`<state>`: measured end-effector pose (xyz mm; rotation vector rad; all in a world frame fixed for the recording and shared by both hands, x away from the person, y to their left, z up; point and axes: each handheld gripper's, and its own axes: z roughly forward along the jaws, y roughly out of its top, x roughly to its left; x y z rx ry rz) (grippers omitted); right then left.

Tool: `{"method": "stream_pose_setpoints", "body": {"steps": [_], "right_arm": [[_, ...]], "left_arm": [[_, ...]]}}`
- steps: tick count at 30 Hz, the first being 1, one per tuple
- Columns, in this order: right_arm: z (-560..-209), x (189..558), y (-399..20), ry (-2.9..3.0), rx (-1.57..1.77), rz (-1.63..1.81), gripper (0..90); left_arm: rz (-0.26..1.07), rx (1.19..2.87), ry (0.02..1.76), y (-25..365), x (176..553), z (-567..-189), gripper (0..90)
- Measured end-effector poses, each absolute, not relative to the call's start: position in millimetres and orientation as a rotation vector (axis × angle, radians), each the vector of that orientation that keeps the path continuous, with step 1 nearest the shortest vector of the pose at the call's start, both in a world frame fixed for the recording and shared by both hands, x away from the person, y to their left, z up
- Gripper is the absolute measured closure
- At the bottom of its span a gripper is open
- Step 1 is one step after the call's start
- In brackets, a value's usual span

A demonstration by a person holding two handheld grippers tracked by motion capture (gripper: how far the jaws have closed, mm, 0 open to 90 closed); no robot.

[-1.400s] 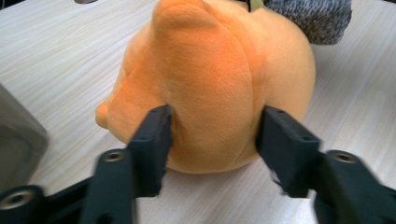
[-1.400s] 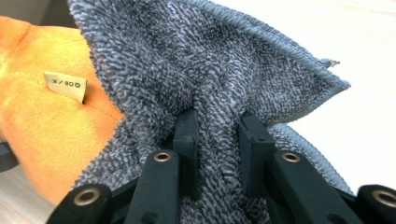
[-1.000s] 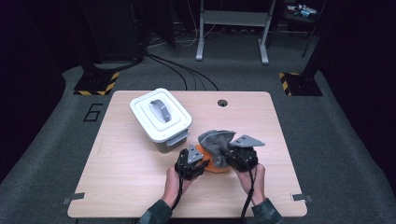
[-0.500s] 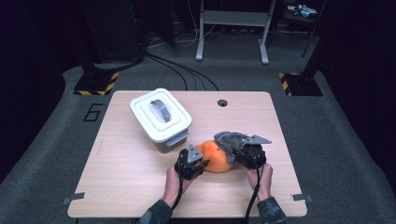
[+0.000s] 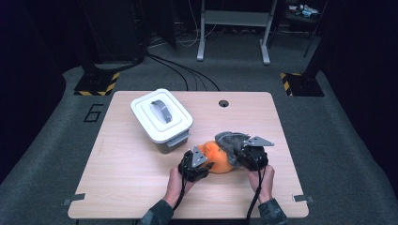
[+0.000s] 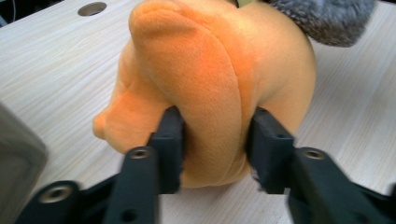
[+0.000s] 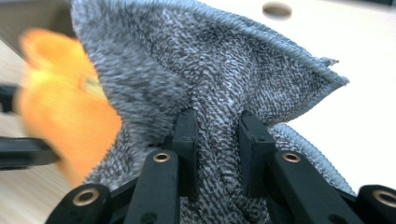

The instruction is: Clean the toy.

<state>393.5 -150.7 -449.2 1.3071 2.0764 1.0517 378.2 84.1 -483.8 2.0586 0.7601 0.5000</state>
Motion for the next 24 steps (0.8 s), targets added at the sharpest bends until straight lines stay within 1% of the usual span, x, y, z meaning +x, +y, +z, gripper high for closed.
{"method": "stream_pose_setpoints", "body": {"steps": [1,3,4,5,7,9,13,15,18,21,24], "right_arm": [[-442,389,-148,2.062,1.279,1.078,71.4],[-427,378,-133,2.091,1.212,1.145,71.3],[-427,378,-133,2.091,1.212,1.145,71.3],[-423,374,-119,2.132,1.160,1.160,71.3],[-423,372,-108,2.154,1.116,1.126,71.2],[-424,373,-106,2.158,1.096,1.098,71.3],[-430,379,-115,2.147,1.138,1.072,71.4],[-440,388,-132,2.135,1.215,1.058,71.3],[-452,397,-149,2.118,1.309,1.069,71.3],[-461,401,-157,2.110,1.342,1.009,71.2],[-462,403,-164,2.111,1.367,0.993,71.1]], "left_arm": [[0.473,2.048,0.772,87,379,-483,63.6],[0.446,2.029,0.801,89,379,-481,68.3],[0.428,2.019,0.809,90,378,-480,68.3],[0.410,2.017,0.819,90,377,-477,69.2],[0.387,2.006,0.844,92,376,-475,69.7],[0.344,1.979,0.871,95,377,-477,69.9],[0.306,1.969,0.886,99,380,-480,69.8],[0.294,1.958,0.894,100,383,-484,69.7],[0.297,1.963,0.890,100,385,-485,69.6],[0.301,1.958,0.893,99,385,-486,69.3],[0.305,1.961,0.898,99,386,-485,69.3]]}}
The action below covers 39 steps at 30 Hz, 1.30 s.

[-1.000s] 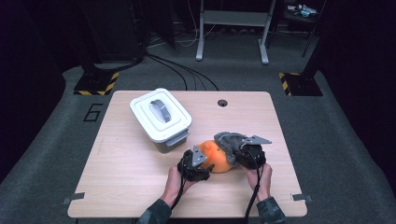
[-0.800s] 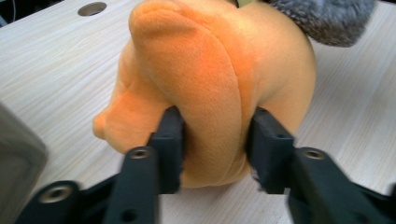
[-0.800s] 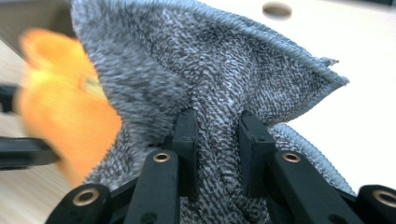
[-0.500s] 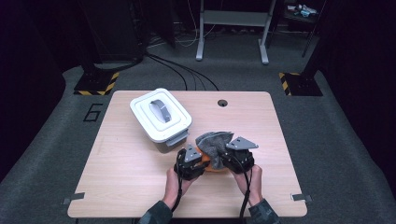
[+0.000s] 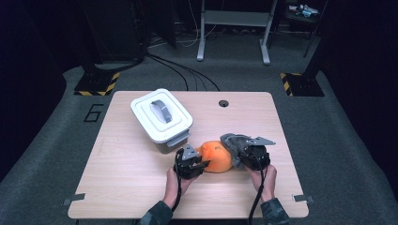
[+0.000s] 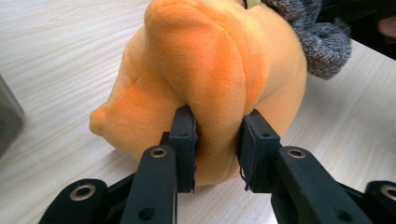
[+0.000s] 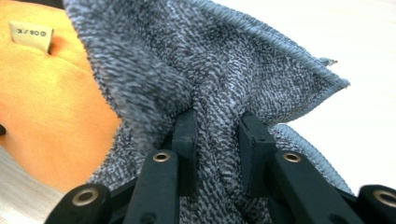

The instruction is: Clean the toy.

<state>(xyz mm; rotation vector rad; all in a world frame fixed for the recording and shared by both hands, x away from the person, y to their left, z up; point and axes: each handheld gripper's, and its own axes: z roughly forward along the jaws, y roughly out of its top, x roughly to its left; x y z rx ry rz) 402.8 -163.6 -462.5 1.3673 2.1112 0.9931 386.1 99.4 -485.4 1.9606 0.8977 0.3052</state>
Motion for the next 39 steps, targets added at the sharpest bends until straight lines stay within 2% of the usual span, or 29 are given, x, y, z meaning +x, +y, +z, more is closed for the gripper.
{"method": "stream_pose_setpoints", "body": {"steps": [5,6,9,11,12,15,17,18,19,20,23,29,32,35,39], "right_arm": [[-443,390,-162,2.068,1.330,1.069,71.0],[-434,384,-151,2.088,1.277,1.120,71.0],[-435,387,-134,2.147,1.221,1.077,70.9],[-438,390,-130,2.154,1.215,1.040,71.0],[-444,394,-131,2.142,1.223,1.039,71.0],[-446,396,-136,2.134,1.270,1.054,71.0],[-447,397,-137,2.126,1.274,1.059,71.0],[-449,400,-140,2.129,1.281,1.065,70.9],[-449,400,-140,2.129,1.281,1.065,70.9],[-448,400,-142,2.120,1.295,1.069,70.9],[-442,398,-144,2.099,1.291,1.099,70.8],[-415,378,-118,2.124,1.150,1.153,70.7],[-419,380,-100,2.154,1.077,1.045,70.7],[-426,385,-100,2.154,1.079,1.023,70.8],[-436,394,-121,2.123,1.174,1.010,70.8]], "left_arm": [[0.292,1.955,0.908,102,390,-485,68.9],[0.291,1.954,0.912,102,391,-484,68.3],[0.293,1.964,0.908,102,391,-484,65.3],[0.319,1.984,0.901,101,390,-482,55.0],[0.406,2.036,0.838,99,386,-480,48.0],[0.452,2.081,0.794,95,382,-484,39.6],[0.462,2.089,0.787,93,382,-486,40.5],[0.462,2.080,0.783,92,382,-488,52.0],[0.467,2.069,0.777,91,383,-488,52.0],[0.459,2.048,0.780,91,384,-488,62.2],[0.452,2.039,0.802,92,384,-484,70.4],[0.416,2.042,0.811,86,380,-474,72.9],[0.413,2.055,0.825,85,380,-475,72.8],[0.391,2.045,0.835,88,384,-477,72.7],[0.376,2.036,0.838,89,385,-479,72.7]]}}
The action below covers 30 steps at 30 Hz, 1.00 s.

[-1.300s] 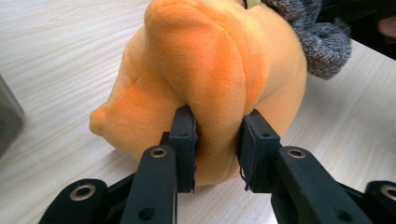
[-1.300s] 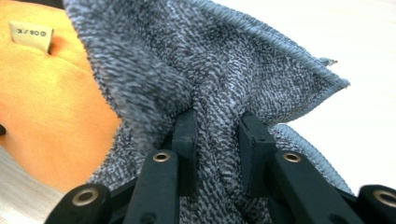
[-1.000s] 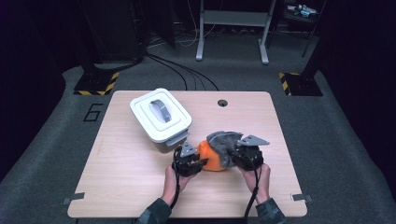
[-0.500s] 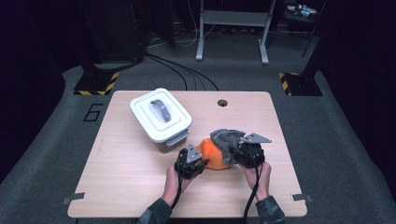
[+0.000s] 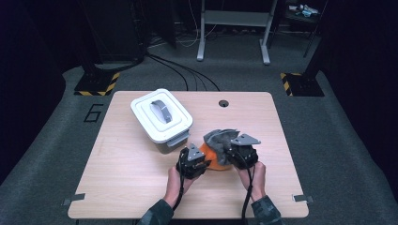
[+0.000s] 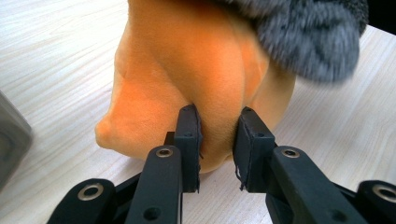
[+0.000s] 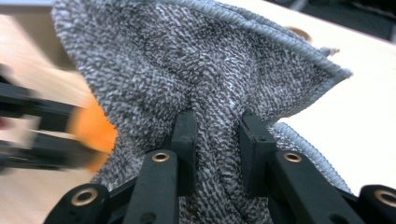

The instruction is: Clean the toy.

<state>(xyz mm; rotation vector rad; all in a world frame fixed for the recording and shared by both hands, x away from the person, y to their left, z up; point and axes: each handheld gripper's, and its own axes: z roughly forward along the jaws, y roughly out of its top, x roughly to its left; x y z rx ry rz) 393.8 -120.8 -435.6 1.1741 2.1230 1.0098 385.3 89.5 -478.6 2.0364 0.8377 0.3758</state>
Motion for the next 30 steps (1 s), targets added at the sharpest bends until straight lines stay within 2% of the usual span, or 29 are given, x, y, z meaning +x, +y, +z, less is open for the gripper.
{"method": "stream_pose_setpoints", "body": {"steps": [5,6,8,9,10,11,12,14,19,21,28,30], "right_arm": [[-455,405,-157,2.097,1.341,0.998,70.8],[-458,407,-160,2.101,1.357,1.016,70.8],[-460,407,-162,2.104,1.376,1.030,70.8],[-461,407,-162,2.102,1.379,1.035,70.8],[-461,407,-161,2.102,1.370,1.031,70.8],[-461,407,-161,2.100,1.372,1.028,70.9],[-461,407,-161,2.100,1.372,1.028,70.9],[-461,407,-161,2.098,1.386,1.034,70.8],[-459,407,-161,2.092,1.367,1.027,70.8],[-456,404,-161,2.086,1.357,1.032,70.8],[-433,391,-153,2.057,1.301,1.089,70.9],[-417,379,-138,2.077,1.222,1.123,70.9]], "left_arm": [[0.374,2.034,0.835,90,386,-481,71.5],[0.377,2.036,0.832,90,386,-481,69.1],[0.386,2.041,0.832,90,386,-480,59.0],[0.406,2.050,0.823,89,385,-479,59.0],[0.417,2.048,0.806,89,384,-478,47.1],[0.485,2.075,0.796,86,383,-478,42.5],[0.485,2.075,0.796,86,383,-478,38.4],[0.514,2.109,0.766,82,385,-481,40.5],[0.466,2.072,0.773,84,388,-483,66.9],[0.433,2.053,0.794,87,388,-482,71.0],[0.309,1.998,0.860,94,387,-473,74.0],[0.265,1.991,0.867,94,384,-467,74.0]]}}
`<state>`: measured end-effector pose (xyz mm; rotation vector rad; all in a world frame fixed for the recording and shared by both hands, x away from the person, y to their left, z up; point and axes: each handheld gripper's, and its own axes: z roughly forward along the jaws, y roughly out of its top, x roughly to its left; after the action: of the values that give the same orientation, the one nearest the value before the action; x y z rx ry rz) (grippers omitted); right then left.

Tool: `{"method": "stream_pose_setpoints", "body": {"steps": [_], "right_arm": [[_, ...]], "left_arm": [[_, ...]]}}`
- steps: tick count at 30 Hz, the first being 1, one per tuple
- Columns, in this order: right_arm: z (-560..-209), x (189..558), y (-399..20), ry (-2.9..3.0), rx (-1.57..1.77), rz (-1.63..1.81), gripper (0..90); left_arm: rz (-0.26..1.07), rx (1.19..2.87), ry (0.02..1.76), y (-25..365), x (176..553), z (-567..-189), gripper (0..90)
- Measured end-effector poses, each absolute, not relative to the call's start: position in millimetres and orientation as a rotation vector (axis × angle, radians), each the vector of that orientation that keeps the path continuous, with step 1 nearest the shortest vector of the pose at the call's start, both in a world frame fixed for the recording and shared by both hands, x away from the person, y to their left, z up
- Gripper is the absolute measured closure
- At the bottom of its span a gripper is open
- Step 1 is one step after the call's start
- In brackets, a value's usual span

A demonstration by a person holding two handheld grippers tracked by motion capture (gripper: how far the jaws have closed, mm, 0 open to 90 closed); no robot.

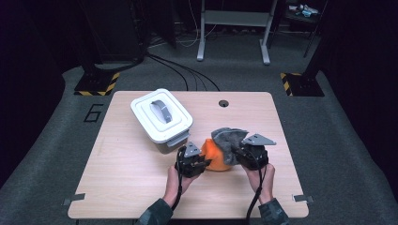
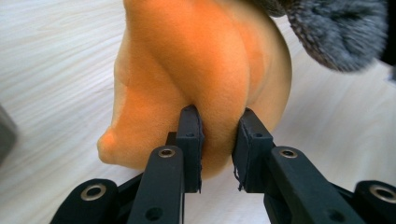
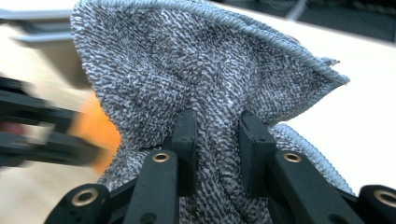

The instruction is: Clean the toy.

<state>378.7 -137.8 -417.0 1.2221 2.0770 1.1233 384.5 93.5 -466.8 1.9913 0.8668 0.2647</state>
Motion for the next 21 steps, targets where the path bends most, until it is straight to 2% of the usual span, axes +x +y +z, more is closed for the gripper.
{"method": "stream_pose_setpoints", "body": {"steps": [5,8,13,14,15,16,18,21], "right_arm": [[-409,372,-113,2.142,1.117,1.110,70.9],[-426,383,-104,2.160,1.117,1.031,71.2],[-435,397,-112,2.170,1.204,1.120,71.6],[-435,398,-114,2.175,1.206,1.129,71.6],[-435,398,-114,2.175,1.206,1.129,71.6],[-436,399,-114,2.174,1.214,1.132,71.7],[-436,401,-112,2.172,1.210,1.124,71.6],[-435,402,-114,2.169,1.206,1.118,71.6]], "left_arm": [[0.244,1.994,0.887,94,384,-467,73.3],[0.274,2.006,0.889,94,384,-472,71.3],[0.406,2.064,0.809,90,382,-472,43.5],[0.406,2.064,0.809,90,382,-472,42.5],[0.435,2.084,0.805,88,383,-473,42.5],[0.448,2.089,0.783,86,384,-476,46.5],[0.432,2.075,0.799,86,387,-480,62.6],[0.411,2.051,0.825,89,389,-481,68.8]]}}
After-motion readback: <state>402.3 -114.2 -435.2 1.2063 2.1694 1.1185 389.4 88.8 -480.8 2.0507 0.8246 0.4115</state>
